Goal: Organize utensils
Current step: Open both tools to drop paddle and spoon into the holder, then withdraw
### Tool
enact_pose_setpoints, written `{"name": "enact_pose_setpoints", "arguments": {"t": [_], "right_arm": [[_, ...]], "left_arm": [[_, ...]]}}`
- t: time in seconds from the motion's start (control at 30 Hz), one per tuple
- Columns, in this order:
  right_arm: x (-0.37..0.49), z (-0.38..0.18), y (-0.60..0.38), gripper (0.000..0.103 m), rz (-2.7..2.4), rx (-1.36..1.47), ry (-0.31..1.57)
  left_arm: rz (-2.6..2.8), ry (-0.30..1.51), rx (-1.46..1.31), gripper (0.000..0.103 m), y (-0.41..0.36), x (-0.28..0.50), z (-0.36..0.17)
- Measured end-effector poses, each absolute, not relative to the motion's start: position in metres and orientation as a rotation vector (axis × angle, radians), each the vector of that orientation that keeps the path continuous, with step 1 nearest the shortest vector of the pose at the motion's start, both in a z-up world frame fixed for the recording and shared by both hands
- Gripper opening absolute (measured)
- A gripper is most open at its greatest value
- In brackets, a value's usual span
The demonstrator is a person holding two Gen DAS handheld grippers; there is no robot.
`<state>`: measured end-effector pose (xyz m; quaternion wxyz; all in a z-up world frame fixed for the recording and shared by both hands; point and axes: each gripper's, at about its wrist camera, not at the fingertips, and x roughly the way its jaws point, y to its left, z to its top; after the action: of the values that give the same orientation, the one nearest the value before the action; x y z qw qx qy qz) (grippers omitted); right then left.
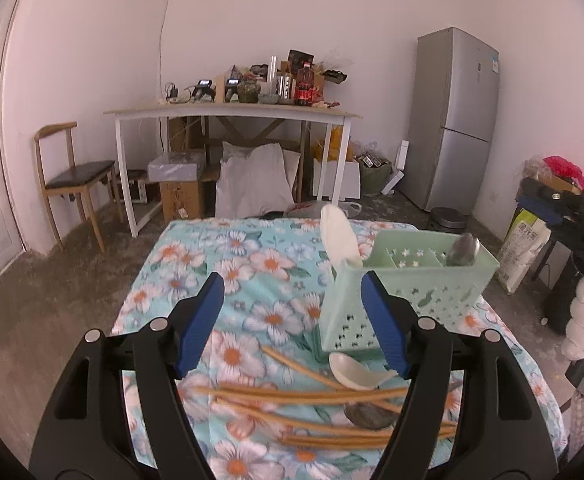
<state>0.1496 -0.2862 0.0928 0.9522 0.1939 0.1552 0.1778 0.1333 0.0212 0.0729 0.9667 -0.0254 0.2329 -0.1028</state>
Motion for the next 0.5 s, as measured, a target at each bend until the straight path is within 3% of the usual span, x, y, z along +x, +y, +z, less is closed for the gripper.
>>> {"name": "enact_pose_setpoints", "arguments": {"t": [0.2,0.3,0.5], "right_arm": [[0.104,0.091,-0.267,0.083,0.32,0.322,0.316],[0.087,0.083,-0.248,0.094,0.274,0.238,0.349],[0.069,0.057,-0.217,0.097,0.166,0.158,0.451]], "left_arm": [[-0.222,0.509,-0.072,0.068,0.026,0.115,0.06],[-0.225,0.538,-0.086,0.069,0.033,0.108,0.051],[-0.22,0.566,-0.113,0.069,0.048,0.093,0.038]]}}
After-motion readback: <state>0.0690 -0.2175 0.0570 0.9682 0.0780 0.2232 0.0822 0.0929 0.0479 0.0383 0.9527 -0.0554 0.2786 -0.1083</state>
